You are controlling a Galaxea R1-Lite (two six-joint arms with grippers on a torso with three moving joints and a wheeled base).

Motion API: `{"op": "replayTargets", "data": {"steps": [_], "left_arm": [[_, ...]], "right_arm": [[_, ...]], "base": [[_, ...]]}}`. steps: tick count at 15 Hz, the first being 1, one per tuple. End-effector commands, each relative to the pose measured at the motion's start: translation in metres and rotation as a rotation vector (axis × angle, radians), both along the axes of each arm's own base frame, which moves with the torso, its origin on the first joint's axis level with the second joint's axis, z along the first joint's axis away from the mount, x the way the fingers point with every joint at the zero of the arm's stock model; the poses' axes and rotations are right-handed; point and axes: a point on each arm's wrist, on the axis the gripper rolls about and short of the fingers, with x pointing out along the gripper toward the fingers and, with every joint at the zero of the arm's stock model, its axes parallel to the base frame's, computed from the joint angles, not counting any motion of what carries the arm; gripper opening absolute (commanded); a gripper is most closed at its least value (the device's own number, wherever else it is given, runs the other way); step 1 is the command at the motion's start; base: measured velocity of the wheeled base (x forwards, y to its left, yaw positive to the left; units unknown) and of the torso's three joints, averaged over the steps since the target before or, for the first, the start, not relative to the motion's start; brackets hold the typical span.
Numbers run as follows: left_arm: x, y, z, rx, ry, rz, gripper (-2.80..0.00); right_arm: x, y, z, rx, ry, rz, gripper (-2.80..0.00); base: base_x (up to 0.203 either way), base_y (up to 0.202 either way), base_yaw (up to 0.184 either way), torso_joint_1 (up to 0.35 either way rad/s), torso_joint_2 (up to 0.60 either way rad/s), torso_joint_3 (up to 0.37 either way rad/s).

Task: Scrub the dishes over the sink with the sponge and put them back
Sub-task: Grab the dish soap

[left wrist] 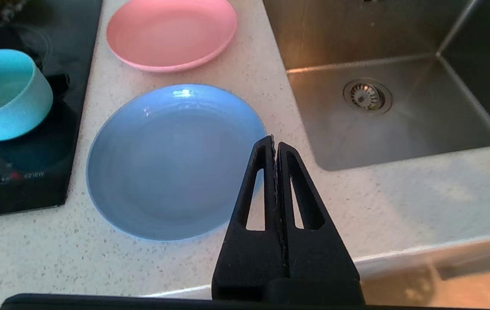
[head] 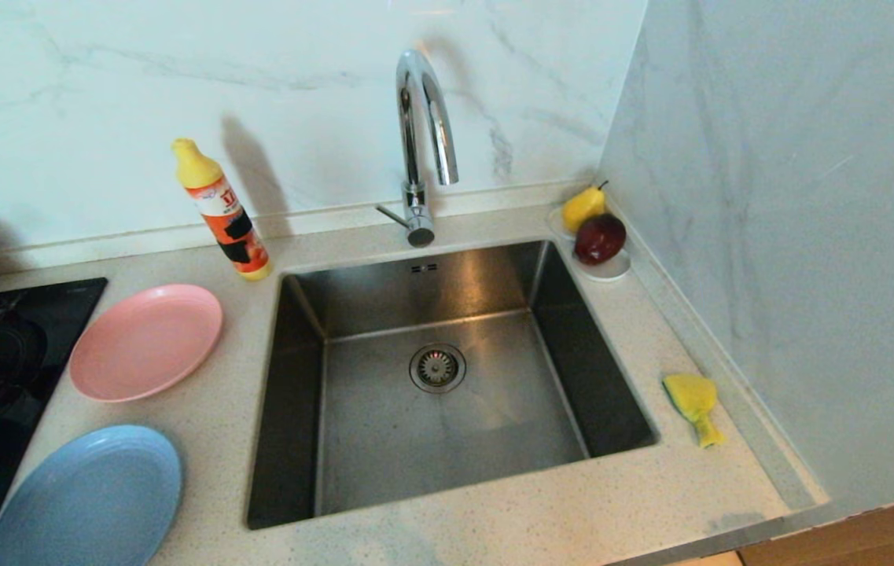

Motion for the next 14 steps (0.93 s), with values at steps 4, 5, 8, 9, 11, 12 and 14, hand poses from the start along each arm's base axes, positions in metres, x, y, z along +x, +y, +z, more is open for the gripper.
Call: {"op": "replayTargets", "data": {"steps": [4,5,8,9,11,12,14], "left_arm": [[0.063,0.000,0.089,-0.118,0.198,0.022,-2.80],[0.085,0.001,0.103,-0.132,0.223,0.037,-2.80],[0.153,0.002,0.123,-0.147,0.246,0.092,-2.80],[0.176,0.003,0.124,-0.150,0.243,0.106,-2.80],[0.213,0.003,0.118,-0.151,0.243,0.130,-2.80],[0.230,0.003,0.112,-0.151,0.240,0.140,-2.80],[0.257,0.004,0.100,-0.147,0.228,0.155,-2.80]], "right_arm": [[0.000,0.000,0.000,0.000,0.000,0.000,-2.80],[0.000,0.000,0.000,0.000,0.000,0.000,-2.80],[0.000,0.000,0.000,0.000,0.000,0.000,-2.80],[0.000,0.000,0.000,0.000,0.000,0.000,-2.80],[0.000,0.000,0.000,0.000,0.000,0.000,-2.80],[0.000,0.000,0.000,0.000,0.000,0.000,-2.80],[0.000,0.000,0.000,0.000,0.000,0.000,-2.80]], "base": [[0.000,0.000,0.000,0.000,0.00,0.000],[0.000,0.000,0.000,0.000,0.00,0.000],[0.000,0.000,0.000,0.000,0.00,0.000],[0.000,0.000,0.000,0.000,0.00,0.000],[0.000,0.000,0.000,0.000,0.00,0.000],[0.000,0.000,0.000,0.000,0.00,0.000],[0.000,0.000,0.000,0.000,0.00,0.000]]}}
